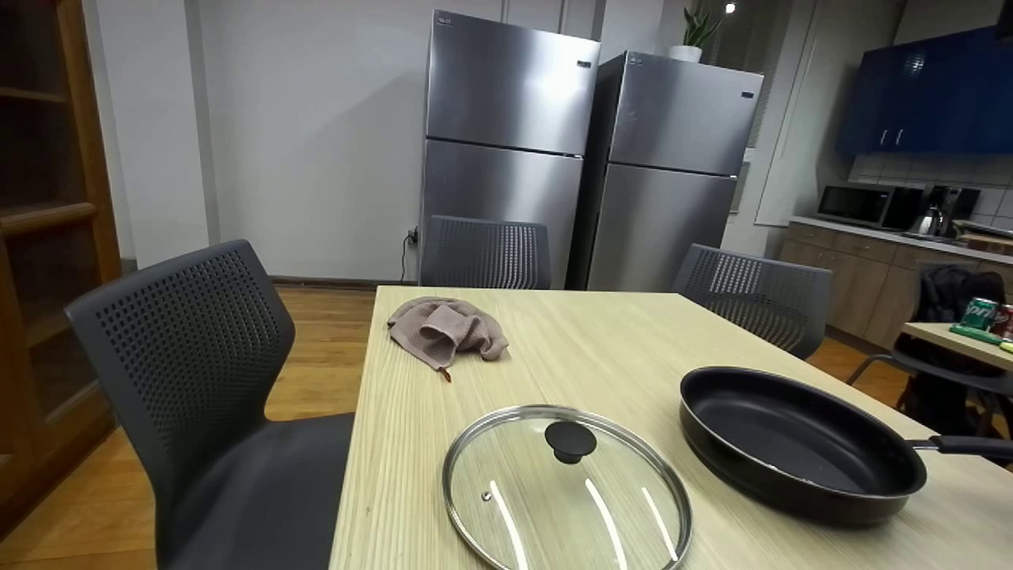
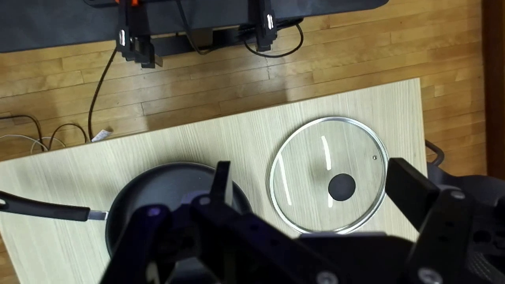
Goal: Put the lid on the pan
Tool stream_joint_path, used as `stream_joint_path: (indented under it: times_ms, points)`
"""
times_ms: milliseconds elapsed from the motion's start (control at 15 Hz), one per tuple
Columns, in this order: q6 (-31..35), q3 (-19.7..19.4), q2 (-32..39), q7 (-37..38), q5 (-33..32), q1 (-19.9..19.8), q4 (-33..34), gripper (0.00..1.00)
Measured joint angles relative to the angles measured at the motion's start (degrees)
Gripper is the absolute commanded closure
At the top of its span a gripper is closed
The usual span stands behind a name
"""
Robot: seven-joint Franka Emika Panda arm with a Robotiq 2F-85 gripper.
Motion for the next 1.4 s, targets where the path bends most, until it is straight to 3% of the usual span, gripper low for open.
stream_joint_path:
  times_ms: [733, 1200, 1400]
  points:
    - [20.15, 9.35, 18.77, 14.18, -2.05, 2.49, 4.63, 0.00]
    - [21.52, 10.15, 33.33, 24.08, -7.15, 3.48, 12.24, 0.00]
    - [21.49, 10.13, 35.67, 24.79, -7.25, 3.67, 13.90, 0.00]
